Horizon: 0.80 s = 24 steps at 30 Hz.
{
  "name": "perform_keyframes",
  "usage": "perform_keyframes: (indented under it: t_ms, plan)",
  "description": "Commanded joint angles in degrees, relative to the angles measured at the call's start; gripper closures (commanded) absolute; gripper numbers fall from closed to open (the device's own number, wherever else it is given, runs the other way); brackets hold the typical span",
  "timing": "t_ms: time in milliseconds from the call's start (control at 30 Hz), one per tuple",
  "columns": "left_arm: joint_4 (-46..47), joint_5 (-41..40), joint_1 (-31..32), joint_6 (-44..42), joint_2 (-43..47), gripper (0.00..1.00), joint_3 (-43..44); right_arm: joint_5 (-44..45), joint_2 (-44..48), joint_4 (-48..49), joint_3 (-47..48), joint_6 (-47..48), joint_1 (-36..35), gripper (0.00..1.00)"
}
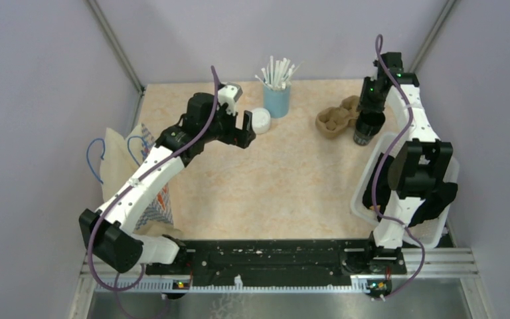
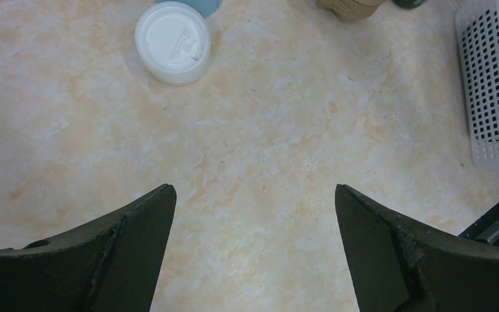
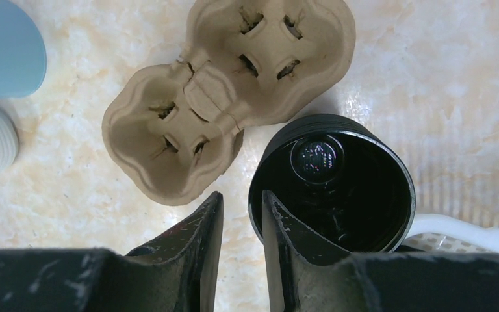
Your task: Pack the takeout coffee
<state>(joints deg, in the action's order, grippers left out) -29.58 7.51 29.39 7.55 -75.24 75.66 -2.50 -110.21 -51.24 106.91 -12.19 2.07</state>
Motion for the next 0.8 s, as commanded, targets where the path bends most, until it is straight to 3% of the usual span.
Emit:
perform_keyframes:
  t_ms: [0,367,767]
  plan:
    - [2.51,0.57,0.56,0.21,-0.37,0.02,1.05,-0.5,-0.25,1.18,3.1,-0.84,0.25,0.72]
    - [2.2,-0.21,1.23,-0.58,-0.41,0.01,1.43,0.11,-0.96,0.9,2.43,-0.51,0.83,0.77]
    - [2.18,-0.86,1.94,-1.13,-0.51,0.01,1.59,-0.29,-1.63,0.97,1.46,-0.22,0.92,0.77]
